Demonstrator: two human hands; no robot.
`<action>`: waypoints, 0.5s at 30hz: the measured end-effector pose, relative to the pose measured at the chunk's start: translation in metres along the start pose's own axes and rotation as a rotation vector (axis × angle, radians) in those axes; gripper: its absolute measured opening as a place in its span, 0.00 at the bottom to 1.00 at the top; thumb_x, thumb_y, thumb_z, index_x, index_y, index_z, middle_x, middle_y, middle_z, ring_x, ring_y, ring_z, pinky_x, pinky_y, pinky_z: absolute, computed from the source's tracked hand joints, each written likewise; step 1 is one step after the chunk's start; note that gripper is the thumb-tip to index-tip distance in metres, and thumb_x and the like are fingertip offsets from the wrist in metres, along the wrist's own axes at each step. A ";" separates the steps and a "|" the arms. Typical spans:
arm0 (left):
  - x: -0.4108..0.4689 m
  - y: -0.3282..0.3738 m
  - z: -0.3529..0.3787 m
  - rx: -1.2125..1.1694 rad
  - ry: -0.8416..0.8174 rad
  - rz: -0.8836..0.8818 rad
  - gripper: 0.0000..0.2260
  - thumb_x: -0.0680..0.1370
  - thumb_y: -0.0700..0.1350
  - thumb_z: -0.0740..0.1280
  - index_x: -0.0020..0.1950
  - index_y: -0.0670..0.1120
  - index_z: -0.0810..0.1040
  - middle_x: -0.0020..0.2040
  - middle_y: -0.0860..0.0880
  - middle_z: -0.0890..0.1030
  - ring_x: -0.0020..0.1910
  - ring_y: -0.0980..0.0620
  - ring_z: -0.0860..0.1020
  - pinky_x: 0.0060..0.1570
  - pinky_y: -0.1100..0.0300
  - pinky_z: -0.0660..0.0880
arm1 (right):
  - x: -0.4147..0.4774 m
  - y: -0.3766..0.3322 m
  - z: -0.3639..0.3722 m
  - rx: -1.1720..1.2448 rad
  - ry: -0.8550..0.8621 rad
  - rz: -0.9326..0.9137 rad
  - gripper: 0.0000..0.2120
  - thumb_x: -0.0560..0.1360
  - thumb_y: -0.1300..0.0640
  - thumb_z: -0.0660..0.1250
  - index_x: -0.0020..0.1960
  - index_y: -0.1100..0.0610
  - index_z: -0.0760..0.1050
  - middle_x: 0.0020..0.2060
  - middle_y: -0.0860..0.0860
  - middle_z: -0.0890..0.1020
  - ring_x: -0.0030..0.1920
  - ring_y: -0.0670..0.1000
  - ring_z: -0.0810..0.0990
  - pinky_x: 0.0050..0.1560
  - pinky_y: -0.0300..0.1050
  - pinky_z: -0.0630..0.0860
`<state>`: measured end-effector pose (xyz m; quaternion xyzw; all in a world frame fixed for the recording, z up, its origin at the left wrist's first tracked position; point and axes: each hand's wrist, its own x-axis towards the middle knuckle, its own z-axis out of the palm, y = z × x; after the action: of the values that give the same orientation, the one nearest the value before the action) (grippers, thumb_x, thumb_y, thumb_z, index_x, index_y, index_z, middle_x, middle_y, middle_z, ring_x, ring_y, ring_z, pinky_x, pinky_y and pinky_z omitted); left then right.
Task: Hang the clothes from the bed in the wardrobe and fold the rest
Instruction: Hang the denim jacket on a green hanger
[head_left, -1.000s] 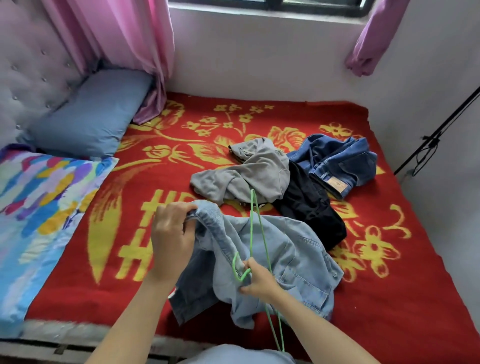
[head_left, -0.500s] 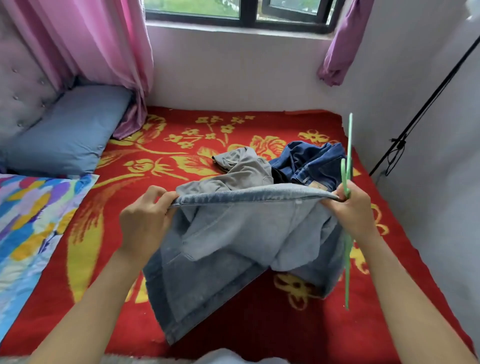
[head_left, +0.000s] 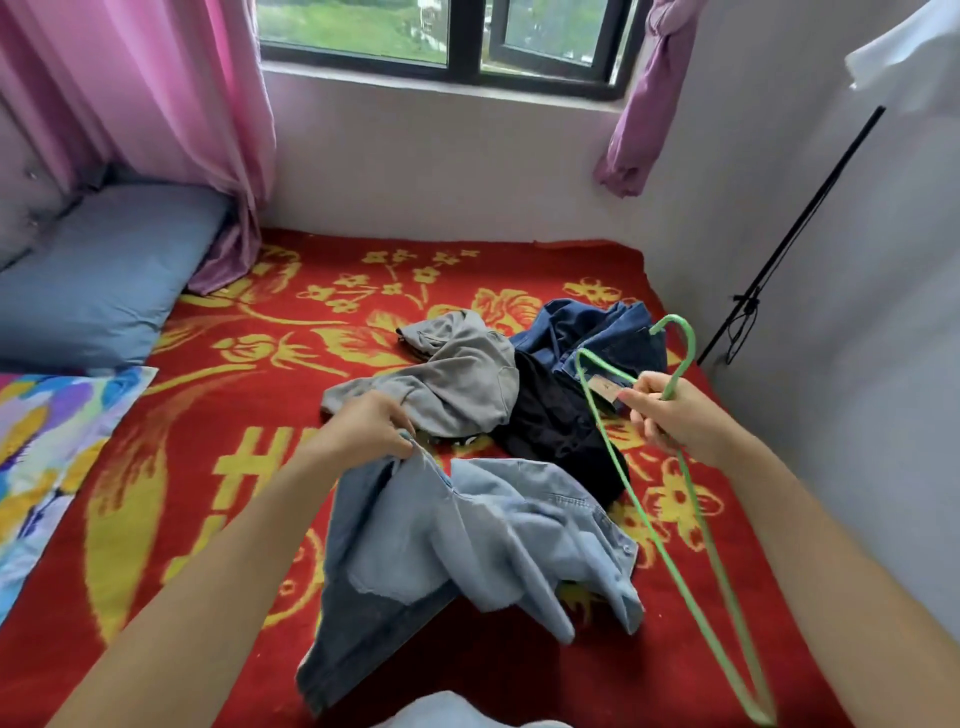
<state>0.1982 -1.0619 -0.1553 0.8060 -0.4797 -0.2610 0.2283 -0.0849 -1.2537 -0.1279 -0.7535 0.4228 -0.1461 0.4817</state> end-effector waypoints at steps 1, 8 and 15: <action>0.001 0.001 0.001 0.024 -0.015 -0.006 0.07 0.67 0.41 0.74 0.42 0.40 0.84 0.32 0.48 0.79 0.29 0.57 0.70 0.27 0.67 0.64 | -0.004 -0.004 -0.001 0.014 -0.041 -0.014 0.06 0.79 0.57 0.62 0.44 0.58 0.70 0.24 0.53 0.74 0.17 0.46 0.64 0.18 0.34 0.60; 0.004 -0.005 0.001 0.280 0.314 0.040 0.06 0.73 0.44 0.70 0.45 0.42 0.82 0.43 0.46 0.81 0.48 0.45 0.78 0.40 0.59 0.67 | -0.030 -0.011 -0.006 0.012 -0.309 -0.104 0.14 0.79 0.64 0.60 0.59 0.50 0.76 0.23 0.50 0.70 0.22 0.46 0.61 0.22 0.35 0.57; 0.000 0.000 0.008 0.273 0.610 0.201 0.08 0.76 0.43 0.69 0.49 0.39 0.81 0.45 0.42 0.82 0.46 0.40 0.79 0.44 0.51 0.72 | -0.030 -0.013 0.007 0.091 -0.381 0.064 0.14 0.77 0.67 0.62 0.51 0.53 0.82 0.20 0.49 0.64 0.20 0.44 0.57 0.20 0.33 0.54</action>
<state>0.1929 -1.0627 -0.1609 0.8186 -0.4970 0.0821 0.2759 -0.0916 -1.2236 -0.1148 -0.7311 0.3407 -0.0047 0.5910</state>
